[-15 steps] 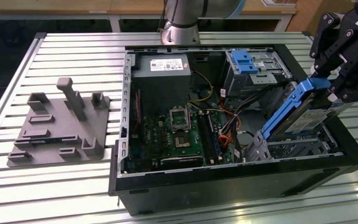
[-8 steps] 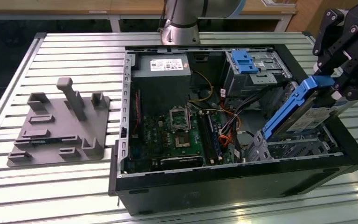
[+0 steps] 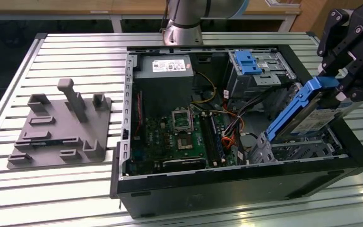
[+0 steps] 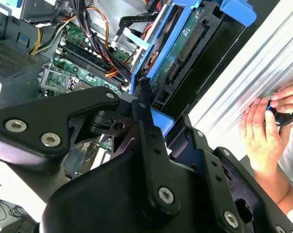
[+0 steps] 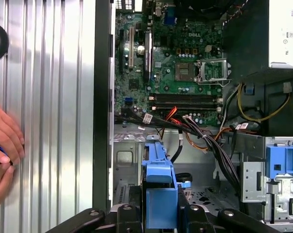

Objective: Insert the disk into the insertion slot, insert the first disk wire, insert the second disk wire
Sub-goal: 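Insert the disk into the insertion slot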

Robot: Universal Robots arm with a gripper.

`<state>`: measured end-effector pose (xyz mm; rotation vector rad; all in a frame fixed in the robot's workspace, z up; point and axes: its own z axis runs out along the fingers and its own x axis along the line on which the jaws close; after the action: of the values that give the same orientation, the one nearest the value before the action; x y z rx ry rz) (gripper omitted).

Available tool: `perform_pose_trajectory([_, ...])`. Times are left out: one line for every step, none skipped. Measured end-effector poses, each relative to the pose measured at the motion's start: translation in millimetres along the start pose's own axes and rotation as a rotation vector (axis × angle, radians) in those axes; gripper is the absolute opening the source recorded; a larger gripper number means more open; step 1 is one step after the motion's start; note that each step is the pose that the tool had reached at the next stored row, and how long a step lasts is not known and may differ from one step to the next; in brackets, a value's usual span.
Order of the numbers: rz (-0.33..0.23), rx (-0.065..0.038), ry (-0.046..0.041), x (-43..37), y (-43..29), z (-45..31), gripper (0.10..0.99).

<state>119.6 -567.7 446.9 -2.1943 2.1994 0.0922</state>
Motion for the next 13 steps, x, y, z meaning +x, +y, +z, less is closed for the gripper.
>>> perform_pose_trajectory([0.001, 0.000, -0.0001, 0.0, 0.2, 0.0, 0.365])
perform_pose_trajectory([0.002, 0.000, -0.0001, 0.0, 0.4, 0.1, 0.365])
perform_pose_trajectory([0.003, -0.001, -0.0001, 0.0, 0.7, 0.1, 0.365])
perform_pose_trajectory([0.003, -0.001, -0.0001, 0.0, 0.9, 0.2, 0.365])
perform_pose_trajectory([0.004, -0.001, -0.0001, 0.0, 1.2, 0.2, 0.365])
perform_pose_trajectory([0.004, -0.001, -0.0002, 0.0, 1.6, 0.3, 0.365])
perform_pose_trajectory([0.005, -0.001, -0.0002, 0.0, 2.0, 0.4, 0.365])
perform_pose_trajectory([0.005, -0.001, -0.0003, 0.0, 2.4, 0.5, 0.365])
perform_pose_trajectory([0.006, -0.001, -0.0003, 0.1, 2.6, 0.8, 0.365])
perform_pose_trajectory([0.006, -0.002, -0.0003, 0.1, 2.8, 1.1, 0.365])
perform_pose_trajectory([0.007, -0.002, -0.0002, 0.1, 2.8, 1.5, 0.365])
perform_pose_trajectory([0.007, -0.002, -0.0002, 0.1, 2.9, 2.1, 0.365])
perform_pose_trajectory([0.007, -0.002, -0.0001, 0.1, 2.9, 2.8, 0.365])
